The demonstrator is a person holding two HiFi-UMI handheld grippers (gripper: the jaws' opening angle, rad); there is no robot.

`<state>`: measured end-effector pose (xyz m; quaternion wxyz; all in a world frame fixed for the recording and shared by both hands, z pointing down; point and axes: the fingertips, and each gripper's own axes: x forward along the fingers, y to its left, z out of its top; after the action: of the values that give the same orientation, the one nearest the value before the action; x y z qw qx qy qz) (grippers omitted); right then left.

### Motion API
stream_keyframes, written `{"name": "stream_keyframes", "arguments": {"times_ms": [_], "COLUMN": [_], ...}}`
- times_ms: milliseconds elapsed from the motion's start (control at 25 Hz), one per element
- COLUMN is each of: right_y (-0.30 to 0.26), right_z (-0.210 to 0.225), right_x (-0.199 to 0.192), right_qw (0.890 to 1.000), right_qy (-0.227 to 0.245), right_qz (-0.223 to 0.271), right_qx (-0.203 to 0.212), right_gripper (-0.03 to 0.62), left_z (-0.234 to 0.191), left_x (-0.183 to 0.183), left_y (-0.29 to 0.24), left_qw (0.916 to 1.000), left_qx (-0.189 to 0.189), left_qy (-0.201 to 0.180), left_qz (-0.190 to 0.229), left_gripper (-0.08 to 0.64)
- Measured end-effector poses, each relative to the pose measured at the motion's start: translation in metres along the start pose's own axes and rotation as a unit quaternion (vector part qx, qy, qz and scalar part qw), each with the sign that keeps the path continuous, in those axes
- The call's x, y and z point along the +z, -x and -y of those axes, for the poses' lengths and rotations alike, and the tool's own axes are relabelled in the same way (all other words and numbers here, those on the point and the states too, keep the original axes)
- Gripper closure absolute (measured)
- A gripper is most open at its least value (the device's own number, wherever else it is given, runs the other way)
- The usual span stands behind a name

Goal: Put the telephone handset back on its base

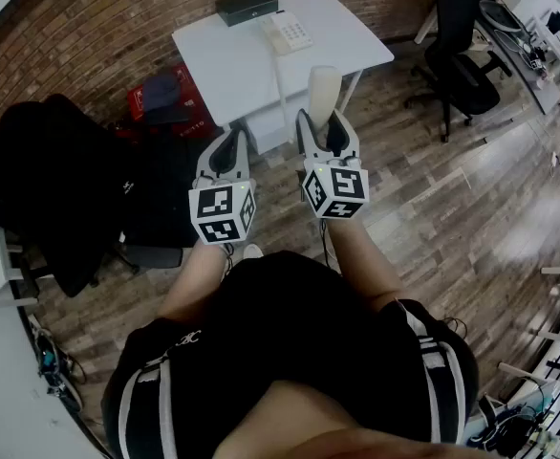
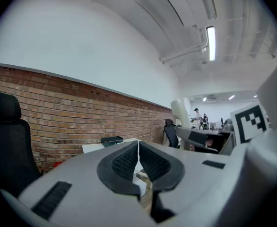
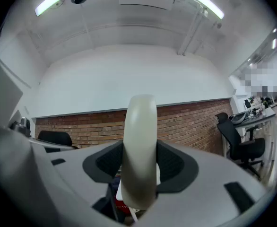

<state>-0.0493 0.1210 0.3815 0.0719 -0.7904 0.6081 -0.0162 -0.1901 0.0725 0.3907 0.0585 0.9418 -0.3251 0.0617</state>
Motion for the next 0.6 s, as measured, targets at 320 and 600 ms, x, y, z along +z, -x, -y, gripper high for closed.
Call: {"name": "stream_keyframes", "arguments": {"times_ms": [320,600], "right_y": [-0.001,-0.011], "right_z": [0.001,-0.003], "right_x": [-0.002,-0.007], "right_qw": [1.0,1.0], "right_qy": [-0.002,-0.001], "right_qz": [-0.001,-0.011], "right_qx": [-0.009,-0.012], "right_gripper": [0.39,0.39], "left_z": [-0.001,-0.01], "left_x": [-0.001,-0.005], "left_y": [-0.002,-0.01], "left_qw": [1.0,0.9999], "left_qx": [-0.005,-0.012], "left_qy": [0.0,0.004], "left_qz": [-0.003,-0.011], "left_gripper": [0.552,0.552]}}
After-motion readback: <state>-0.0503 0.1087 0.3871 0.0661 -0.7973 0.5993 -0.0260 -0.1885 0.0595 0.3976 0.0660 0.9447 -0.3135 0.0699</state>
